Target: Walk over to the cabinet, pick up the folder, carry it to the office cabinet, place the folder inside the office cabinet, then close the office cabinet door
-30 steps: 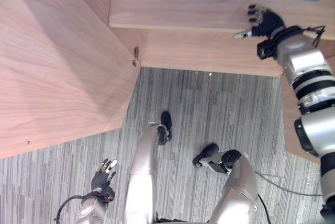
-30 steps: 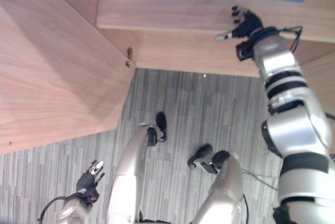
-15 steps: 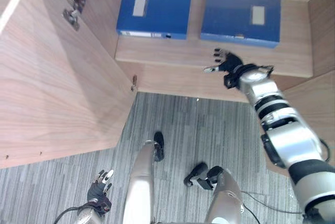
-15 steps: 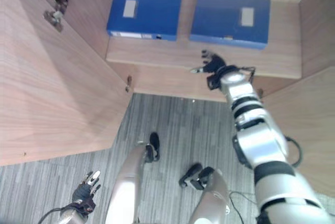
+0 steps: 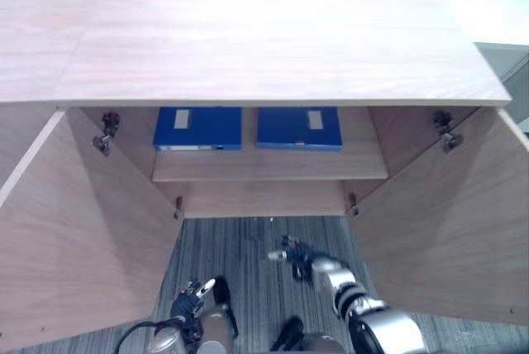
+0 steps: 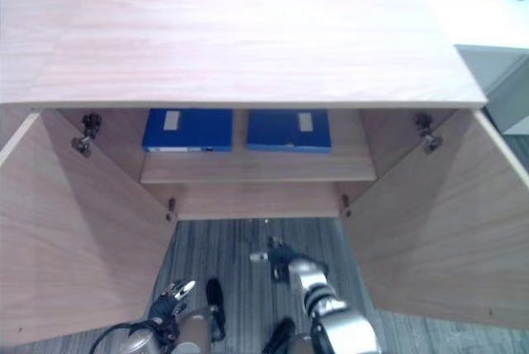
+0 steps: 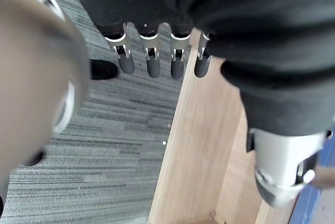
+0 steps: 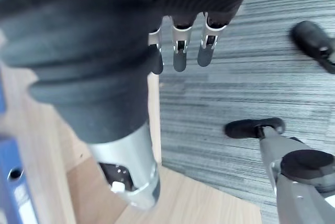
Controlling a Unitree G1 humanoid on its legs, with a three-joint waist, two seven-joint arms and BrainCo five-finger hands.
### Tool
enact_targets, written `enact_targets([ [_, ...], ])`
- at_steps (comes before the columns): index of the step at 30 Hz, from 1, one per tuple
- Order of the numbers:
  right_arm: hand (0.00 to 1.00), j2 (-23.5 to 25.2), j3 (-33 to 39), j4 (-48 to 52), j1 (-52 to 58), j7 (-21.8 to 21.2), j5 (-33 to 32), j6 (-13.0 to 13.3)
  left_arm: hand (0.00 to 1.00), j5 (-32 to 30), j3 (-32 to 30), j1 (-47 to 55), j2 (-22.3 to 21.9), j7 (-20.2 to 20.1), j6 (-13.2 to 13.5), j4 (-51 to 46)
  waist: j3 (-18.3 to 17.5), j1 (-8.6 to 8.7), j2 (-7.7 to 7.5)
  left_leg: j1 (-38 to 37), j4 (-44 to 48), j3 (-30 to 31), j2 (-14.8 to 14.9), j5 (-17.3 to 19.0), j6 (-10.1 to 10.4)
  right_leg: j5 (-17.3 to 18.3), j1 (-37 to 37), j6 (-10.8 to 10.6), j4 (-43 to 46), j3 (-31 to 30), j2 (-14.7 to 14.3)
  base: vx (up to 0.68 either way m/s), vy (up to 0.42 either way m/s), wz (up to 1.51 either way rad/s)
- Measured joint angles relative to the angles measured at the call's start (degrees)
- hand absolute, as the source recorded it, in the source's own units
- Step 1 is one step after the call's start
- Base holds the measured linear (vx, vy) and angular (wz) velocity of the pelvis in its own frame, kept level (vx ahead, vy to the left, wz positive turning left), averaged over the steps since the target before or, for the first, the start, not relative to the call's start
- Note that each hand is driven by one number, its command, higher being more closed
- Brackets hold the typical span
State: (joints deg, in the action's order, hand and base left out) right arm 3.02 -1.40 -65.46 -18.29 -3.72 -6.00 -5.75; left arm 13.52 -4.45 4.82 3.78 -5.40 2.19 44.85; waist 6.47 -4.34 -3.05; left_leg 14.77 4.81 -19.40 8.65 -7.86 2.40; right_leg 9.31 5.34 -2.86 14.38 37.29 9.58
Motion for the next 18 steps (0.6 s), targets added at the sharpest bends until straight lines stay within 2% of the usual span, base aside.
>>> enact_targets([
  [4,0.00,0.90,9.16,1.49,9.18,3.61,1.32,1.48,0.00,-2.83,-0.52,-1.42,-1.90,0.49,-0.01,4.63,-1.96,1.43,-0.91,-5.91,-5.11,-1.16,-0.81,-1.19,0.72,-0.62,-4.33,-0.87,-2.92,-0.08,-0.83,0.11,-0.037,-0.07],
  [7,0.00,1.40,16.82,2.46,14.23,5.28,-0.52,2.60,0.00,-3.05,-5.04,-1.41,-3.77,1.30,0.17,7.51,-3.33,1.60,-0.78,-12.17,-9.03,-6.14,-1.26,-1.29,0.96,-1.40,-6.41,-1.31,-4.31,-4.94,-1.17,0.07,0.025,-0.71],
  [10,0.00,1.68,22.49,2.91,18.01,6.08,-1.90,3.32,0.00,-4.22,-8.39,-1.62,-4.14,1.70,0.27,10.01,-4.21,2.37,-0.93,-15.39,-9.93,-8.58,-1.32,-0.79,1.74,-2.05,-7.99,-1.44,-5.55,-7.75,-1.51,0.00,0.006,-0.59],
  [13,0.00,1.99,28.01,3.35,18.70,6.17,-2.35,3.72,0.00,-4.24,-11.46,-1.66,-4.45,2.08,0.60,11.49,-4.43,3.49,-0.68,-17.12,-9.27,-10.17,-1.29,0.09,1.48,-2.52,-8.94,-1.27,-6.20,-9.90,-1.69,-0.03,-0.009,-0.32],
  [15,0.00,2.17,31.57,3.28,18.87,6.03,-3.21,3.90,0.00,-4.18,-12.46,-1.80,-4.26,2.08,0.66,11.56,-4.05,3.57,-0.74,-16.58,-4.34,-10.83,-0.29,3.06,1.26,-3.37,-9.97,-0.84,-7.33,-11.27,-1.87,-0.06,-0.034,-0.34],
  [17,0.00,1.56,33.64,2.91,18.86,5.96,-4.09,4.38,0.00,-3.70,-14.49,-1.40,-3.84,2.07,0.68,11.69,-3.52,3.29,0.34,-12.33,12.05,-10.24,4.65,12.11,0.79,-4.15,-10.94,-0.34,-8.79,-14.33,-3.41,-0.08,-0.044,-0.63],
  [18,0.00,1.13,33.61,2.93,18.88,5.98,-4.09,4.50,0.00,-3.67,-14.86,-1.20,-3.86,2.07,0.67,11.79,-3.44,3.11,1.13,-10.84,16.22,-7.90,6.10,14.22,0.55,-4.22,-11.03,-0.22,-8.83,-15.25,-4.20,-0.09,-0.008,-0.82],
])
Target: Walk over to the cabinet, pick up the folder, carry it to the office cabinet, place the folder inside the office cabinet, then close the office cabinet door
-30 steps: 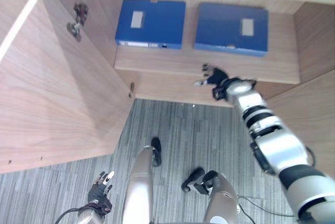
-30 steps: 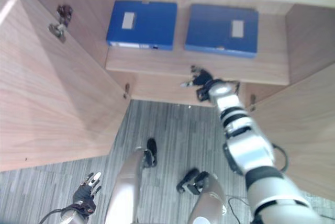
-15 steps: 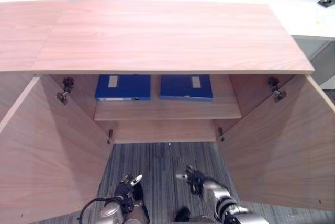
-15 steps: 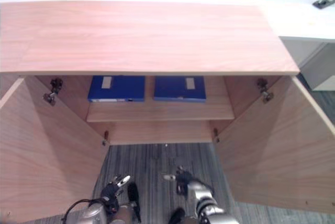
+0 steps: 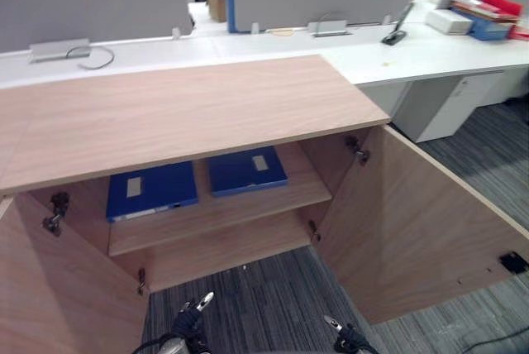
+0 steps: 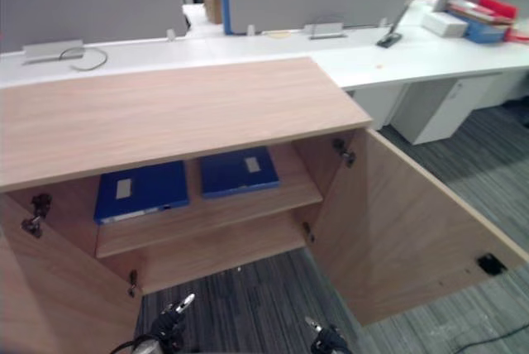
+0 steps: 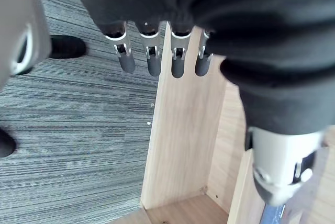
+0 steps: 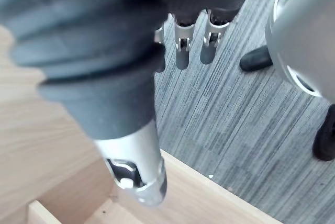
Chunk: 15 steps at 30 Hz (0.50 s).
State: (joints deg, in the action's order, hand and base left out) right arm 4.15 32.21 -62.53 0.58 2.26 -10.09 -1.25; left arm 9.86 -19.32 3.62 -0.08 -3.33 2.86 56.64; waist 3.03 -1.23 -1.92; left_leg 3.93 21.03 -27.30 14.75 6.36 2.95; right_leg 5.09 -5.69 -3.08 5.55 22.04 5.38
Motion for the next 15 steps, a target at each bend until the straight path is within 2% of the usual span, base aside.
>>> enact_targets([
  [1,0.00,-1.01,-0.53,0.04,-0.20,0.03,-0.04,0.23,0.00,0.27,-0.22,0.41,0.00,0.07,0.00,0.14,0.46,-0.65,1.82,2.58,6.67,6.26,2.02,3.06,0.33,0.14,0.02,0.73,-0.03,-2.26,-1.71,-0.07,0.024,-0.75],
  [2,0.00,-1.43,-0.96,0.02,-0.15,0.04,-0.09,0.28,0.00,0.82,-0.21,0.66,0.03,0.27,0.02,0.13,0.56,-1.02,2.10,3.49,8.62,9.64,2.22,4.04,0.49,0.06,0.14,0.99,-0.02,-3.66,-2.32,-0.10,0.114,-1.04],
  [3,0.00,-1.94,-2.28,-0.06,0.06,0.14,-0.19,0.31,0.00,2.08,-0.21,1.24,0.26,0.64,0.03,0.10,0.66,-1.62,2.49,3.99,10.17,15.98,1.46,5.44,1.04,-0.13,0.93,1.23,0.37,-6.54,-2.87,-0.09,0.185,-1.17],
  [4,0.00,-2.14,-3.72,-0.11,0.11,0.15,-0.19,0.34,0.00,3.07,-0.42,2.54,0.30,0.76,0.06,0.18,0.59,-1.96,2.50,3.42,9.10,22.47,-0.30,7.45,1.57,-0.20,2.42,1.18,1.23,-9.72,-3.14,-0.08,0.213,-1.21],
  [5,0.00,-2.30,-4.48,-0.12,0.10,0.16,-0.19,0.38,0.00,3.79,-0.76,2.86,0.20,0.86,0.20,0.24,0.51,-2.16,2.64,2.51,7.27,25.94,-1.58,8.88,2.40,-0.40,3.41,0.84,1.73,-11.27,-3.22,-0.04,0.187,-1.35],
  [6,0.00,-2.05,-5.06,-0.50,-0.37,0.11,-0.01,0.36,0.00,4.81,-1.55,3.11,0.34,1.20,0.38,0.43,0.54,-2.98,2.29,0.18,4.07,28.69,-4.07,10.52,4.54,-0.68,5.46,0.31,2.63,-15.05,-3.05,-0.02,0.260,-1.36],
  [7,0.00,-2.06,-6.47,-0.58,-0.54,0.05,0.03,0.31,0.00,5.45,-2.12,3.38,0.38,1.40,0.49,0.69,0.54,-3.12,1.83,-1.00,2.25,30.60,-7.59,11.20,3.27,-2.33,6.91,0.51,2.15,-18.84,-2.62,0.01,0.333,-1.57],
  [8,0.00,-2.54,-7.20,-0.99,-0.97,-0.05,0.07,0.29,0.00,5.82,-2.16,3.36,0.12,1.65,0.52,1.64,0.32,-3.12,2.22,-1.15,2.13,31.57,-10.08,11.43,2.15,-4.48,6.93,-1.13,0.25,-21.30,-1.86,0.04,0.328,-1.15],
  [9,0.00,-2.70,-7.33,-1.36,-1.34,-0.10,0.14,0.29,0.00,5.85,-2.06,3.33,0.10,1.66,0.54,1.87,0.26,-2.74,2.40,-1.19,2.08,30.58,-10.37,11.12,1.48,-5.17,6.86,-1.96,-0.71,-22.35,-1.49,0.08,0.261,-0.81],
  [11,0.00,-3.09,-7.32,-2.69,-2.14,-0.22,0.20,0.21,0.00,5.87,-0.77,3.39,0.33,1.71,0.76,2.41,0.02,-2.31,2.72,-3.12,0.26,28.27,-11.71,10.21,-0.01,-7.30,6.56,-2.02,-3.57,-24.54,-0.42,0.10,0.196,-0.69],
  [15,0.00,-3.61,-6.97,-4.38,-2.76,-0.57,0.19,0.22,0.00,5.01,1.74,3.41,0.75,1.67,1.06,2.81,-0.32,-2.35,2.99,-6.32,-4.28,27.71,-13.40,9.04,-1.67,-8.68,5.71,-2.13,-6.12,-25.75,0.75,0.10,0.088,-0.42],
])
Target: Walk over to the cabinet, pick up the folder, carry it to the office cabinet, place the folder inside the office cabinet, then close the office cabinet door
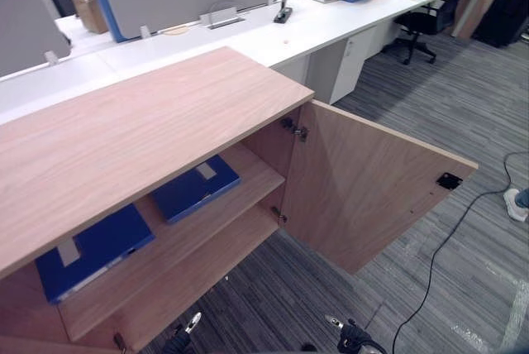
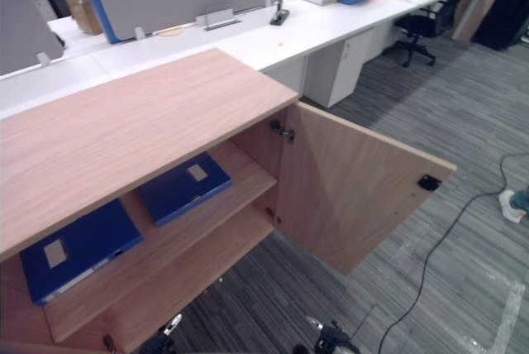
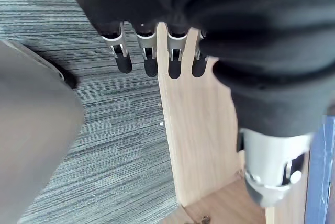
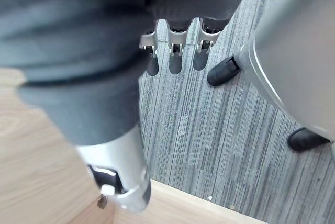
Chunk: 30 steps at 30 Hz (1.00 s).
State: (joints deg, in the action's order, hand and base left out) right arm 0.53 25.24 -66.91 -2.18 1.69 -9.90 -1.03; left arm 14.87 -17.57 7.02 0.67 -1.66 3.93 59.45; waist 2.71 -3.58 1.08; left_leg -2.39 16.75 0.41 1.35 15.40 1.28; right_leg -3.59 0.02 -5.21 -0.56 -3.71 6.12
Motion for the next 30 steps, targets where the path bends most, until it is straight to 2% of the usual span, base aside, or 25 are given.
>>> enact_targets([
  [6,0.00,-0.89,0.49,-2.64,-0.50,-0.02,0.03,-0.04,0.00,-0.66,1.85,0.04,0.23,-0.02,0.07,0.80,-0.58,0.07,0.63,-3.39,-3.17,-0.38,-0.41,-0.40,-0.58,-0.50,-1.77,0.40,-1.19,0.37,0.20,0.05,0.038,-0.10],
  [9,0.00,-1.03,-0.22,-2.42,-0.61,-0.03,0.16,-0.14,0.00,-1.27,2.45,0.00,0.11,-0.07,0.16,0.68,-0.43,0.02,0.83,-3.95,-3.82,-2.67,-0.29,-0.57,-0.87,-0.56,0.79,0.28,1.85,0.48,-0.05,-0.03,0.043,-0.43],
  [11,0.00,-1.47,-0.38,-1.62,-1.07,-0.02,0.18,-0.36,0.00,-1.86,3.05,-0.31,-0.17,-0.10,0.35,0.61,0.63,-0.08,1.71,-5.04,-4.66,-5.41,0.07,-1.07,-1.26,-0.50,4.01,0.31,7.67,4.70,-0.43,-0.06,0.021,-0.67],
  [12,0.00,-1.59,-0.21,-0.42,-1.00,-0.01,0.20,-0.43,0.00,-2.33,3.65,-0.46,-0.21,-0.15,0.47,0.47,1.59,-0.23,2.33,-6.09,-5.20,-7.16,0.17,-1.39,-1.68,0.07,5.59,1.09,11.35,10.22,0.29,-0.12,-0.004,-0.65],
  [13,0.00,-1.70,0.04,0.81,-0.96,-0.04,0.21,-0.43,0.00,-3.07,4.44,-0.32,-0.11,-0.17,0.48,-0.02,2.07,-0.04,2.43,-7.08,-6.52,-8.95,-0.27,-1.61,-2.06,3.14,6.88,3.74,16.60,18.19,2.96,-0.14,-0.007,-0.57],
  [14,0.00,-1.96,0.28,1.35,-0.75,-0.05,0.23,-0.48,0.00,-3.07,4.84,0.00,-0.09,-0.20,0.48,-0.64,2.16,-0.06,2.33,-7.73,-6.91,-9.71,-0.70,-1.69,-2.19,5.68,7.58,4.72,20.62,22.46,4.69,-0.10,-0.008,-0.40],
  [15,0.00,-2.21,1.16,1.63,-0.26,-0.07,0.30,-0.47,0.00,-3.08,5.73,0.67,-0.11,-0.27,0.48,-1.56,2.12,0.07,2.30,-9.12,-7.61,-10.51,-1.46,-1.77,-2.28,8.88,7.79,5.01,27.24,29.18,7.91,-0.04,-0.010,-0.35],
  [16,0.00,-2.22,2.74,1.25,-0.34,-0.10,0.85,-0.50,0.00,-3.06,6.11,1.02,-0.05,-0.44,0.51,-2.18,2.33,0.25,1.92,-10.10,-8.11,-11.23,-1.98,-1.83,-2.18,10.67,7.31,5.56,29.63,33.25,9.47,-0.01,-0.017,-0.35],
  [17,0.00,-2.25,2.94,0.81,-0.39,-0.13,0.95,-0.52,0.00,-3.07,6.11,1.02,0.00,-0.51,0.50,-2.27,2.55,0.23,1.71,-10.63,-8.51,-11.82,-2.27,-1.96,-1.97,10.84,7.08,5.69,29.33,34.63,9.70,0.02,-0.032,-0.53],
  [18,0.00,-2.61,3.37,-0.18,-0.89,-0.22,0.55,-0.55,0.00,-3.16,6.20,0.98,0.16,-0.64,0.47,-2.30,2.64,0.14,1.65,-11.51,-9.26,-12.53,-2.80,-2.37,-1.48,11.02,6.93,5.79,27.18,35.35,8.50,0.04,-0.018,-0.56],
  [19,0.00,-2.91,4.21,-0.81,-1.33,-0.36,-0.42,-0.54,0.00,-3.37,6.31,0.98,0.17,-0.88,0.36,-2.20,2.81,0.22,2.09,-11.50,-9.64,-12.33,-2.63,-2.93,-1.66,10.43,6.81,6.20,25.82,34.74,7.27,0.05,-0.042,-0.61],
  [22,0.00,-4.41,5.13,-3.92,-1.73,-0.23,-2.81,-0.62,0.00,-3.59,7.74,0.88,0.98,-1.68,0.35,-2.90,3.79,0.67,1.86,-10.21,-9.28,-10.72,-1.63,-4.15,-1.77,8.77,6.82,6.84,21.51,32.96,4.28,-0.03,-0.101,-0.34],
  [27,0.00,-4.32,7.12,-4.96,-1.96,0.05,-7.27,-0.63,0.00,-3.41,8.45,0.79,1.67,-1.70,0.22,-3.44,4.34,1.00,1.62,-7.87,-8.58,-9.21,-0.26,-4.08,-1.60,6.88,8.01,6.82,15.36,31.82,0.84,-0.09,-0.044,-0.31],
  [30,0.00,-4.27,5.16,-4.71,-2.52,0.19,-9.23,-0.52,0.00,-3.06,8.46,0.80,2.06,-1.60,-0.03,-3.80,4.63,0.96,1.23,-7.69,-10.51,-9.71,0.94,-3.42,-0.65,6.80,8.11,6.71,12.62,32.01,-1.34,-0.07,-0.019,-0.25],
])
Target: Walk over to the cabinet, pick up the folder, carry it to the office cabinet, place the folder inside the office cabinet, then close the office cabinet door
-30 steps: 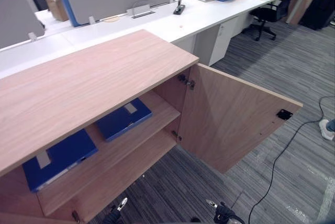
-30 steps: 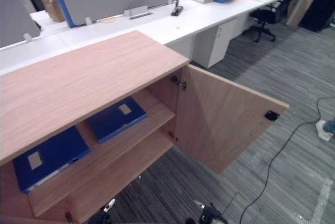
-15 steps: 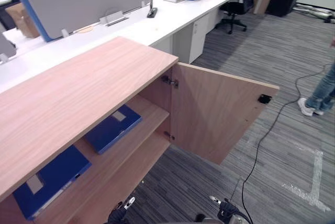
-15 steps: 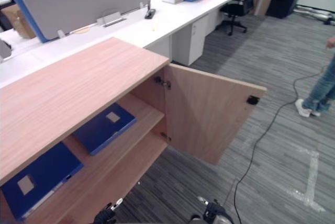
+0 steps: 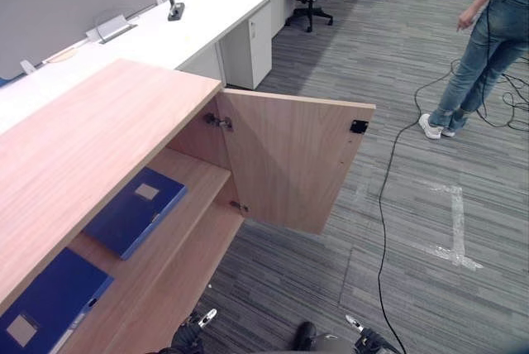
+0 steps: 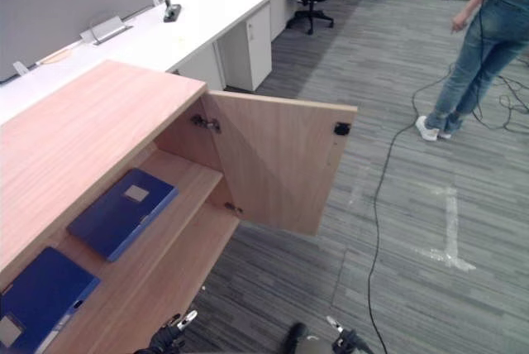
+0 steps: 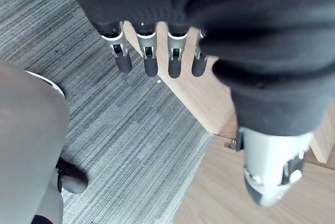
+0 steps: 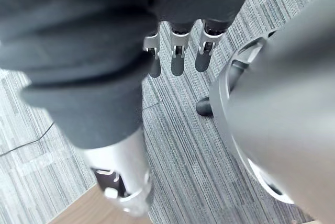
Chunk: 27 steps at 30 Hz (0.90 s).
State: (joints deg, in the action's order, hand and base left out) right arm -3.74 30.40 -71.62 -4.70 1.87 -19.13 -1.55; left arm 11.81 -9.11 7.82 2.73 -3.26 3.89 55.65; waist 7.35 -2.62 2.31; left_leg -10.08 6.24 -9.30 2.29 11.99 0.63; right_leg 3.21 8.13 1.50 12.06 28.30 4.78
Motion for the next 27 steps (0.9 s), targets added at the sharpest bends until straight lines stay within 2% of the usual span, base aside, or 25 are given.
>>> enact_targets([
  [2,0.00,0.44,-7.21,3.60,-0.91,0.29,-0.20,0.12,0.00,0.22,0.11,0.02,0.28,0.39,0.00,-0.38,0.11,-0.21,-0.12,0.58,-1.12,-1.06,0.95,1.03,-0.30,0.00,0.13,0.03,-2.01,0.33,-1.60,-0.01,-0.030,-0.49],
  [5,0.00,0.15,-11.73,10.49,-3.09,0.66,-2.73,0.56,0.00,0.30,1.12,0.16,0.72,0.59,0.07,-1.23,0.34,-0.17,0.06,1.13,-1.13,-1.92,1.22,1.30,-0.11,-0.43,1.43,0.65,-2.17,0.00,-2.43,0.08,-0.001,-0.41],
  [6,0.00,-0.48,-12.61,12.55,-4.35,0.71,-3.46,0.77,0.00,0.31,1.41,0.17,1.05,0.61,0.08,-1.26,0.18,-0.10,0.20,1.01,-0.96,-2.16,1.35,0.86,0.78,-0.84,1.65,1.20,-2.06,-0.48,-2.80,0.20,-0.007,-0.28],
  [7,0.00,-1.71,-13.75,15.03,-6.83,1.03,-4.75,1.28,0.00,0.64,1.40,0.26,1.42,0.66,0.11,-1.37,0.07,-0.14,-0.20,1.04,-0.36,-2.09,1.14,0.64,1.04,-2.19,2.37,2.44,-1.55,-1.24,-2.78,0.21,-0.009,-0.24],
  [9,0.00,-4.62,-14.61,17.35,-12.40,1.32,-5.90,2.65,0.00,1.26,1.43,0.44,1.61,0.80,0.11,-1.74,0.09,-0.35,-0.14,2.75,3.03,-2.10,0.81,0.47,0.91,-3.03,2.78,3.36,-1.53,-2.68,-2.77,0.24,0.006,-0.41],
  [11,0.00,-7.45,-14.71,17.86,-18.81,2.31,-6.97,4.30,0.00,1.76,1.48,0.80,1.65,1.21,0.23,-2.25,0.19,-0.94,-0.27,5.08,6.22,-0.07,-0.25,1.60,0.28,-3.25,2.65,3.54,-1.83,-4.24,-1.76,0.14,0.041,-0.36],
  [12,0.00,-9.24,-14.71,17.56,-23.11,2.91,-7.91,4.99,0.00,2.00,1.53,1.57,1.67,1.47,0.60,-3.18,0.46,-0.86,-0.59,6.06,5.71,1.12,-0.91,2.46,0.86,-3.27,2.25,3.50,-1.71,-4.35,-0.74,0.06,0.043,-0.08],
  [14,0.00,-13.76,-14.68,14.10,-31.99,3.59,-11.33,6.41,0.00,2.80,2.51,2.33,1.76,1.72,1.52,-4.97,1.39,-1.12,-0.52,9.05,2.62,2.65,-1.39,1.67,1.31,-3.32,1.10,3.13,-1.56,-3.78,1.37,0.04,0.084,0.18],
  [15,0.00,-14.31,-14.69,13.47,-33.06,3.64,-11.47,6.51,0.00,2.83,2.57,2.37,1.77,1.73,1.59,-5.13,1.57,-1.18,-0.38,9.28,1.93,2.74,-1.22,1.14,1.44,-3.37,0.95,3.02,-1.54,-3.58,1.49,-0.01,0.105,0.18],
  [16,0.00,-16.17,-14.85,11.48,-36.99,3.94,-12.89,6.84,0.00,3.41,2.96,2.83,1.91,1.81,1.81,-5.68,1.80,-1.86,0.46,10.70,0.76,2.55,-0.25,-5.71,1.02,-3.27,0.84,1.87,-1.42,-3.46,1.44,0.00,0.117,0.10],
  [18,0.00,-17.94,-14.89,9.27,-41.48,4.11,-14.80,7.38,0.00,4.48,3.68,3.02,2.61,2.00,1.93,-5.65,2.50,-2.81,0.01,11.21,0.59,3.24,-1.33,-6.09,0.49,-3.49,1.20,0.82,-1.66,-3.08,2.49,0.03,0.188,0.20],
  [20,0.00,-20.16,-14.79,5.57,-48.73,4.47,-16.04,7.43,0.00,4.73,3.98,3.58,2.61,2.40,2.00,-5.75,3.46,-3.93,0.33,13.09,0.17,4.10,-2.87,-7.00,0.14,-4.26,2.75,-0.29,-2.07,-2.55,3.76,0.01,0.138,0.27],
  [22,0.00,-21.13,-14.75,2.43,-52.55,4.66,-17.75,7.83,0.00,4.73,4.47,4.00,3.02,2.84,1.92,-5.62,4.47,-4.04,0.44,14.16,0.13,5.32,-3.50,-7.44,0.02,-5.11,2.76,-1.15,-3.49,-1.73,4.31,-0.01,0.084,0.28],
  [27,0.00,-22.06,-19.45,-0.39,-58.51,6.43,-15.30,6.27,0.00,7.03,4.96,4.04,3.20,3.30,1.92,-5.77,6.08,-4.72,0.69,15.22,0.61,6.00,-3.64,-7.64,-0.26,-6.30,2.60,-1.08,-5.33,-1.47,4.15,-0.04,0.033,0.03],
])
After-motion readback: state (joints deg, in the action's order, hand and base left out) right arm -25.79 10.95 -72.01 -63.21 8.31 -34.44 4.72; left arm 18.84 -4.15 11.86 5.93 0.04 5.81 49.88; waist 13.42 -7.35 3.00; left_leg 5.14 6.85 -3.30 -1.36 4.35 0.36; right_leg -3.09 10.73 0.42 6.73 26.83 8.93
